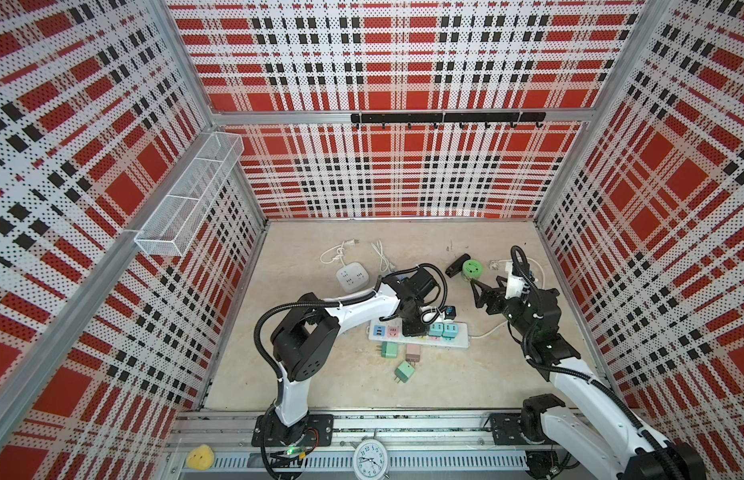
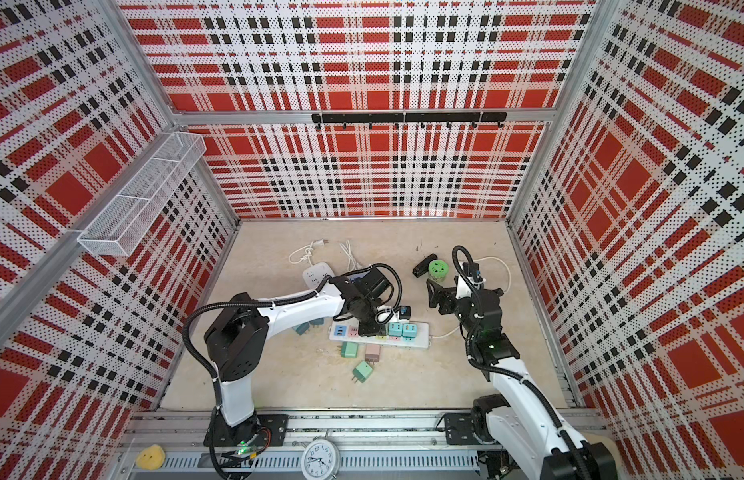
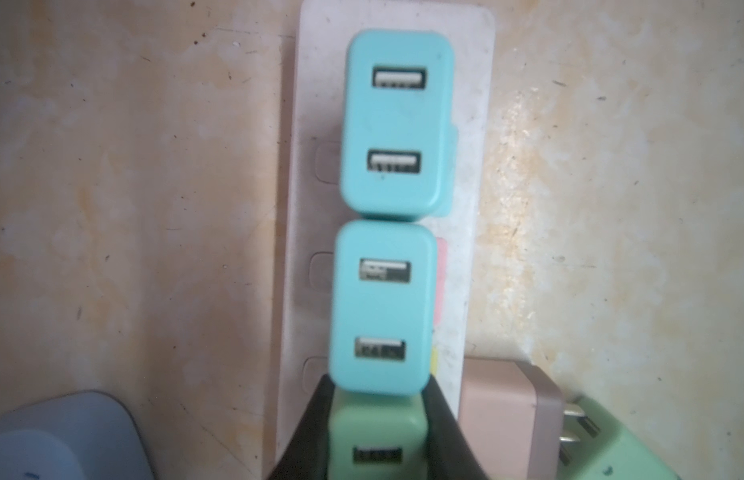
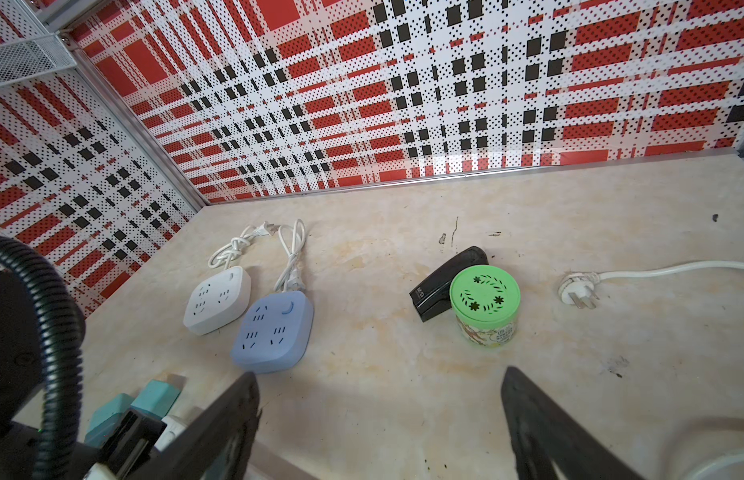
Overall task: Insert the plug
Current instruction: 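Open the left gripper and raise it off the plugged green adapter, then move the left gripper toward the teal adapters while the right reaches for pink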
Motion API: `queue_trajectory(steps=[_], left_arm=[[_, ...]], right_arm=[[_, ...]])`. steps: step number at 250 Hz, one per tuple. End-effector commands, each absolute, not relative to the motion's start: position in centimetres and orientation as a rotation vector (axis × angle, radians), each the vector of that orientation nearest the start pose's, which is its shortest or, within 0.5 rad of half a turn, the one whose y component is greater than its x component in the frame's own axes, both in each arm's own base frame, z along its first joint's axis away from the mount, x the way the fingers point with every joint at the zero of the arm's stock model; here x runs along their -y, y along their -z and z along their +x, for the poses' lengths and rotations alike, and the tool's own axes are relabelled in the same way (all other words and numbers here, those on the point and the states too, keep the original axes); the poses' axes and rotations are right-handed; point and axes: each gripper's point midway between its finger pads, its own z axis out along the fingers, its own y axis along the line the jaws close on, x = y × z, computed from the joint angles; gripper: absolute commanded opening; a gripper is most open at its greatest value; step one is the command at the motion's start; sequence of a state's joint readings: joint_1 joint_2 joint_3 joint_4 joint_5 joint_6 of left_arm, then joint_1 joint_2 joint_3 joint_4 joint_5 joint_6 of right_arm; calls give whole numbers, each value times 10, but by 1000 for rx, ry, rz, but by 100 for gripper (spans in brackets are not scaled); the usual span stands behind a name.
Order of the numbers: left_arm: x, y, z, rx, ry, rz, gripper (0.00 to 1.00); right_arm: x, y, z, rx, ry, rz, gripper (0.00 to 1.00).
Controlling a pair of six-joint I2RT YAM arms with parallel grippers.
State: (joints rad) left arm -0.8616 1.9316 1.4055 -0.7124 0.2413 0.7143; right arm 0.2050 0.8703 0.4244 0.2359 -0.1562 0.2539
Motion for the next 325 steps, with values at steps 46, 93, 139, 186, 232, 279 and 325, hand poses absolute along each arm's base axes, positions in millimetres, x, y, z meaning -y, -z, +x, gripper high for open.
queue_trajectory(steps=[46, 93, 139, 186, 232, 279, 325], left_arm=[[350, -24, 243, 2339, -472, -2364, 19], [361, -55, 253, 2411, -487, -2470, 99], [366, -116, 254, 2529, -524, -2604, 99], [340, -189, 242, 2845, -525, -2683, 99], [265, -252, 253, 3713, -777, -2054, 99], [157, -263, 254, 4368, -859, -802, 99], [95, -226, 254, 4512, -592, -333, 99]], right_arm=[[-88, -230, 328, -1752, -432, -50, 92], [-78, -230, 330, -1775, -394, 13, 98], [-67, -240, 326, -1767, -406, 136, 100], [-27, -245, 313, -1675, -483, 604, 100], [-33, -277, 287, -1709, -604, 668, 100], [-51, -304, 263, -1567, -739, 470, 100], [-82, -290, 246, -1714, -851, 316, 100]])
